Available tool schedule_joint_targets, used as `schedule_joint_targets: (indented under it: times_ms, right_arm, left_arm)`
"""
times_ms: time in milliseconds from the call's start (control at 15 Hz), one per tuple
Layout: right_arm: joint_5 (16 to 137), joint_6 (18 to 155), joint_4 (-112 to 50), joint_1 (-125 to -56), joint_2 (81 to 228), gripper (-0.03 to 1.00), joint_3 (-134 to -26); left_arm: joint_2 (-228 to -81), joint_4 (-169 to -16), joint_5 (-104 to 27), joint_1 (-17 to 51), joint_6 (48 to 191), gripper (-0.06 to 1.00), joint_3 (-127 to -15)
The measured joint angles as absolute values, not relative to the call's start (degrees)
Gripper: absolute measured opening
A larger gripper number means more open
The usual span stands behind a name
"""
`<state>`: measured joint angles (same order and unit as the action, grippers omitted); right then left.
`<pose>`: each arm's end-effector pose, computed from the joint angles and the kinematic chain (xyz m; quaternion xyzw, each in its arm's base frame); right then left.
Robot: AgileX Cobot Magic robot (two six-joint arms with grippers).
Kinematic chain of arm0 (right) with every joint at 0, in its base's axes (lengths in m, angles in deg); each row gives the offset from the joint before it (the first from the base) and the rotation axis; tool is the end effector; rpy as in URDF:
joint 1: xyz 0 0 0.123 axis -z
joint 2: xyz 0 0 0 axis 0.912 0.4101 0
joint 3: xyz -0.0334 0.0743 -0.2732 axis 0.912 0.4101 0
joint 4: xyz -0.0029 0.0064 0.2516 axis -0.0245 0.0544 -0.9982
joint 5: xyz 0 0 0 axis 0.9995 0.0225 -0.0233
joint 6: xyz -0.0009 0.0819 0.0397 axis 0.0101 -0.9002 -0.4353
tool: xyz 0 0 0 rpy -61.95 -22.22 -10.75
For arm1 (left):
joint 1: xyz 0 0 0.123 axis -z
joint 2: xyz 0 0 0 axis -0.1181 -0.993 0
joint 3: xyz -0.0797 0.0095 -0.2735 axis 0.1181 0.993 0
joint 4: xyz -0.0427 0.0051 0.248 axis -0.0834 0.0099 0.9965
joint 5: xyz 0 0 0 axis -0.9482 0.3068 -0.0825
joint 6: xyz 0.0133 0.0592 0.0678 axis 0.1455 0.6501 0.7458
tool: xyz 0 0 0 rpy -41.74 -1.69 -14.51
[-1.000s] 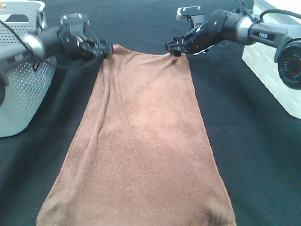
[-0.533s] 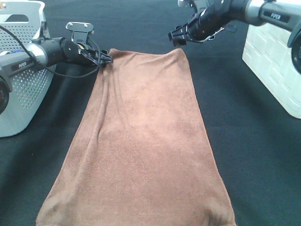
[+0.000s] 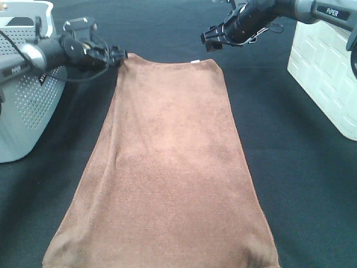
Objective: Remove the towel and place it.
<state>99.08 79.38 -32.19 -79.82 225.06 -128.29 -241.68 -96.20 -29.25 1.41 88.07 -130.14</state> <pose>0.5505 0.1455 0.1754 -0.1898 0.8915 0.0606 0.4069 0.5973 -0.0923 0.0864 -0.0283 0.8625 -0.1270 0.4890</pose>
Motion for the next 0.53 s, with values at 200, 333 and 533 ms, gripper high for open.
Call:
schedule_joint_targets:
  times_ms: [200, 333, 533]
  right_arm:
    - [99.6, 79.4, -32.1, -79.8, 223.1, 0.69, -128.3]
    - [102.3, 79.4, -32.2, -79.8, 221.2, 0.69, -128.3]
    - [110.8, 78.5, -32.1, -79.8, 217.4, 0.69, -128.3]
  left_arm:
    - [-237.9, -96.8, -29.6, 2.3, 88.4, 0.69, -130.1]
    - [-235.3, -96.8, -29.1, 2.7, 90.1, 0.69, -130.1]
    - [-231.1, -94.4, -19.2, 2.7, 91.3, 0.69, -130.1]
